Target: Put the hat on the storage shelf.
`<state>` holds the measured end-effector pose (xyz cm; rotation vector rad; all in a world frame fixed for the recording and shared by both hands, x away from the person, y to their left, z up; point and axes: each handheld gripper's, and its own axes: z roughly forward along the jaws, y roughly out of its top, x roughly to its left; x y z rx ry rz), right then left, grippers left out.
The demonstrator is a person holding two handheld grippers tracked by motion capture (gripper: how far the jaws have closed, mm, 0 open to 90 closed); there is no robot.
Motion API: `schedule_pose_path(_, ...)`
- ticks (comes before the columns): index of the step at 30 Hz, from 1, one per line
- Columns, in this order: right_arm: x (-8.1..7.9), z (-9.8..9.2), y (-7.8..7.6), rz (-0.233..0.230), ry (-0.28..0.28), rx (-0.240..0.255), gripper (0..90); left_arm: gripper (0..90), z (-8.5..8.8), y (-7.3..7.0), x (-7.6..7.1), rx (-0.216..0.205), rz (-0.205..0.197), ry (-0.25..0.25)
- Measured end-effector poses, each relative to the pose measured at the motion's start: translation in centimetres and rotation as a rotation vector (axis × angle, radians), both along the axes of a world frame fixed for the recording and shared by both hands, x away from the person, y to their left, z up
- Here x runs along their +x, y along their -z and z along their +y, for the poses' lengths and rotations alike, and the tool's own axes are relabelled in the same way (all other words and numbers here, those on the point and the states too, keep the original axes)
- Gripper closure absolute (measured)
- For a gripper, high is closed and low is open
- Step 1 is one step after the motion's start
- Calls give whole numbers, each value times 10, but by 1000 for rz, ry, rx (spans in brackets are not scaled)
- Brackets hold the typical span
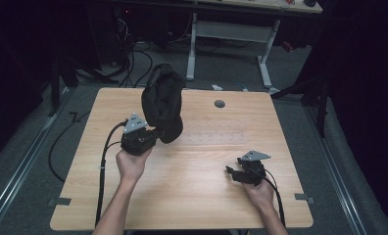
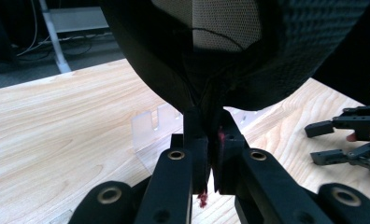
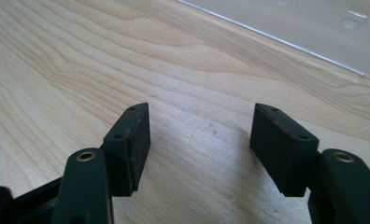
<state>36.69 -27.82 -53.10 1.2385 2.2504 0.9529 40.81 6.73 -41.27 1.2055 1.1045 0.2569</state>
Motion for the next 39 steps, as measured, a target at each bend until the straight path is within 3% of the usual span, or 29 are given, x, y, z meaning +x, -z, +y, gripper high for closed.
schedule_pose_path(12,0,0,0,-2,-1,-2,383,863,-8,10,5,63,7,-35)
schedule_pose_path(22,0,0,0,-4,-1,-4,381,863,-14,16,8,87,6,-34)
schedule_pose_path(39,0,0,0,-4,-2,-2,379,854,-14,34,16,61,52,-24)
